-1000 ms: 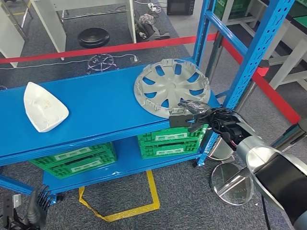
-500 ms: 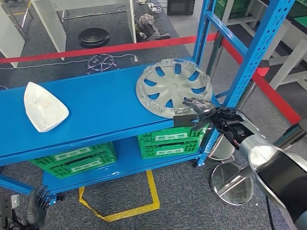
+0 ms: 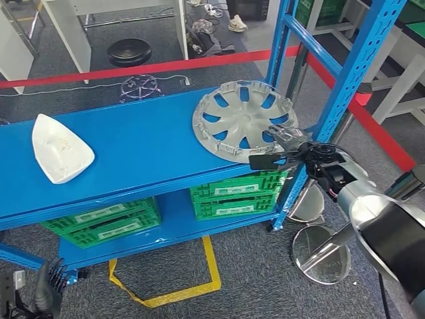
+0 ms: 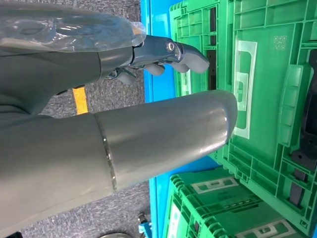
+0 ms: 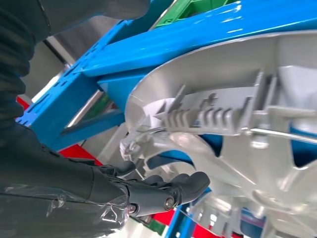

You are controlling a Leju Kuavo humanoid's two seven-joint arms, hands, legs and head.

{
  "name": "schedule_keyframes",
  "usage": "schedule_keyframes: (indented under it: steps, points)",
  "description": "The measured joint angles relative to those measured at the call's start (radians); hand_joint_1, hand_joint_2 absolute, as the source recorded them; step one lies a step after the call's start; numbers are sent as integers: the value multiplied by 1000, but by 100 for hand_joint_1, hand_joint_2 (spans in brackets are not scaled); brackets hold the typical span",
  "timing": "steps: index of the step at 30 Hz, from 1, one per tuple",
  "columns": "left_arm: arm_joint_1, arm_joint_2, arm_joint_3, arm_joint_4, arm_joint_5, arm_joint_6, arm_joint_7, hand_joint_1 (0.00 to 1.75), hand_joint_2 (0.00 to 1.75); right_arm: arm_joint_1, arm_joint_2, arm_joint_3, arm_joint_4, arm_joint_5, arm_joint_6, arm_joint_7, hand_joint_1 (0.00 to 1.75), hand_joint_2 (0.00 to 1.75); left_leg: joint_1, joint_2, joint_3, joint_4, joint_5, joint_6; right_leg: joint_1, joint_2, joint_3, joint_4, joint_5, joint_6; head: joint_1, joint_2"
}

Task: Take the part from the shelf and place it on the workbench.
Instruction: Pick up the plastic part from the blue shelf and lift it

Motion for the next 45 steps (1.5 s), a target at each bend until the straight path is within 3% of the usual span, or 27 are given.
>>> schedule_keyframes:
  steps: [8,28,45]
  points:
    - [0,-6,-23,0,17,4,-1,0,0,8,52,12,-3,18,-2,-5,0,175,0,-1,0,0,0,0,0,0,0,0,0,0,0,0]
    - [-1,-8,-79,-3,37,1,7,0,0,19,111,30,-5,32,7,-8,0,175,0,0,0,0,0,0,0,0,0,0,0,0,0,0]
    - [-3,-8,-113,-13,56,4,14,0,0,29,116,36,8,48,46,39,0,175,0,1,0,0,0,0,0,1,-1,0,0,0,0,0]
